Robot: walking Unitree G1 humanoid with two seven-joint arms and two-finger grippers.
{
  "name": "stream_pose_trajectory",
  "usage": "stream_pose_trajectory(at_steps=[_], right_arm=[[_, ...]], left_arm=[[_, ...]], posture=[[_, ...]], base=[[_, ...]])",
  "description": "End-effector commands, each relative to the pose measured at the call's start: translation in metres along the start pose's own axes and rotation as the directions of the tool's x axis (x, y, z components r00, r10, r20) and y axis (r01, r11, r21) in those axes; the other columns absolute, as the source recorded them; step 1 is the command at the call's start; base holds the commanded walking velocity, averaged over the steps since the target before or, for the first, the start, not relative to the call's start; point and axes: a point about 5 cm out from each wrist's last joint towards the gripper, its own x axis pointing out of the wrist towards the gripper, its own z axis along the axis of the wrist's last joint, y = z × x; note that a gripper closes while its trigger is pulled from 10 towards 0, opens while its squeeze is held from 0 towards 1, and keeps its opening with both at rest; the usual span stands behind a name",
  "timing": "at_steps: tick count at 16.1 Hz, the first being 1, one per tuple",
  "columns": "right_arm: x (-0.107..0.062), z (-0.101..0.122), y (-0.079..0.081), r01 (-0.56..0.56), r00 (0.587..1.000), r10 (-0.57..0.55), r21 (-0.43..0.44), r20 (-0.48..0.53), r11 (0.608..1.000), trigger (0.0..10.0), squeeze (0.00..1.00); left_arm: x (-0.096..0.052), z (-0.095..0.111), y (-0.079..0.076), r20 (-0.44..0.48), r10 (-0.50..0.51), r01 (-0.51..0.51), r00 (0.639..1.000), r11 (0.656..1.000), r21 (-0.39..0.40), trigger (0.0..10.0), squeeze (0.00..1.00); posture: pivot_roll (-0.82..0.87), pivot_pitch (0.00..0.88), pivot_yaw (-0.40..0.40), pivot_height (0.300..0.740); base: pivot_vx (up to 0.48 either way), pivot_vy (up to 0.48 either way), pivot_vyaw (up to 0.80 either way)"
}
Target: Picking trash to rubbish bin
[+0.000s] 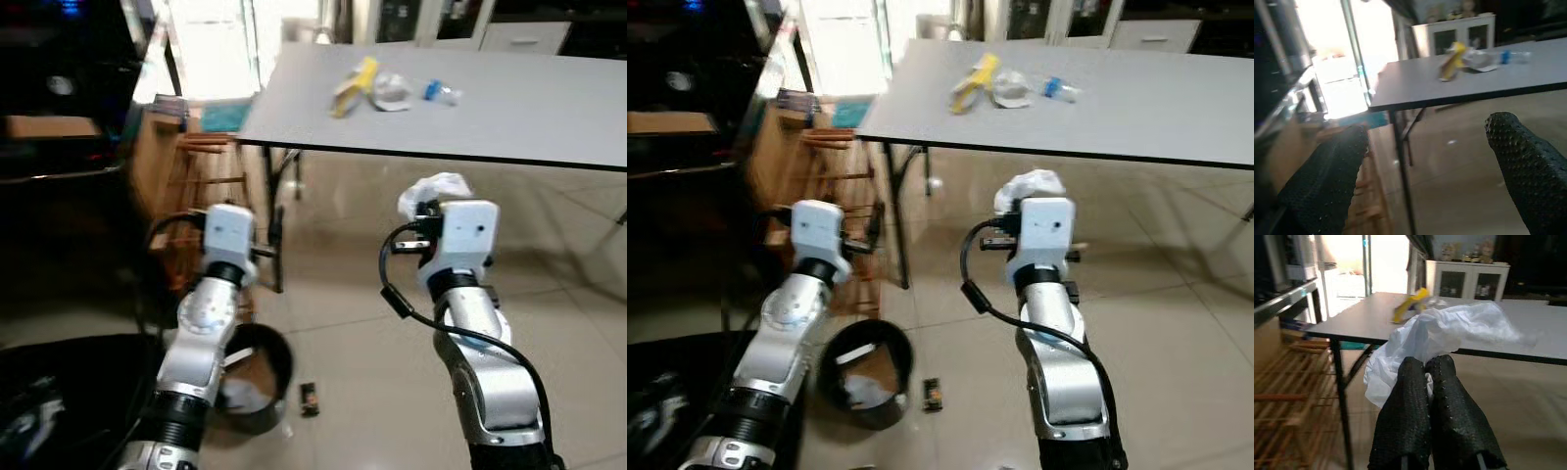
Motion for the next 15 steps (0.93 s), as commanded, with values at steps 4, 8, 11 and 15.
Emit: stream_pose_trajectory(at_steps=[4,8,11,15], right_arm=[[-0.0001,-0.0008,-0.0072,0.016,1.000,-0.016,-0.017,0.004,1.000,10.0,0.00],[-0.0001,-0.0011,-0.0067,0.019,1.000,-0.019,-0.013,0.007,1.000,10.0,0.00],[-0.0002,-0.0029,-0.0072,0.022,1.000,-0.022,-0.010,-0.001,1.000,10.0,0.00],[-0.0015,-0.0043,-0.0061,0.020,1.000,-0.020,-0.010,-0.009,1.000,10.0,0.00]], left_arm=[[0.0015,0.0031,-0.0107,0.022,-0.037,0.037,0.999,0.999,0.002,10.0,0.00],[0.0014,0.0041,-0.0115,0.029,-0.048,0.048,0.998,0.999,0.007,10.0,0.00],[0.0018,0.0040,-0.0116,0.030,-0.052,0.052,0.998,0.999,0.011,10.0,0.00],[0.0002,0.0031,-0.0118,0.026,-0.060,0.060,0.998,0.998,0.011,10.0,0.00]], posture=[[-0.03,0.036,0.013,0.740],[-0.03,0.033,0.020,0.740],[-0.03,0.038,0.021,0.740],[-0.03,0.046,0.018,0.740]], base=[[0.000,0.229,0.00],[0.000,0.000,0.20],[0.000,0.000,0.80],[0.000,0.000,0.80]])
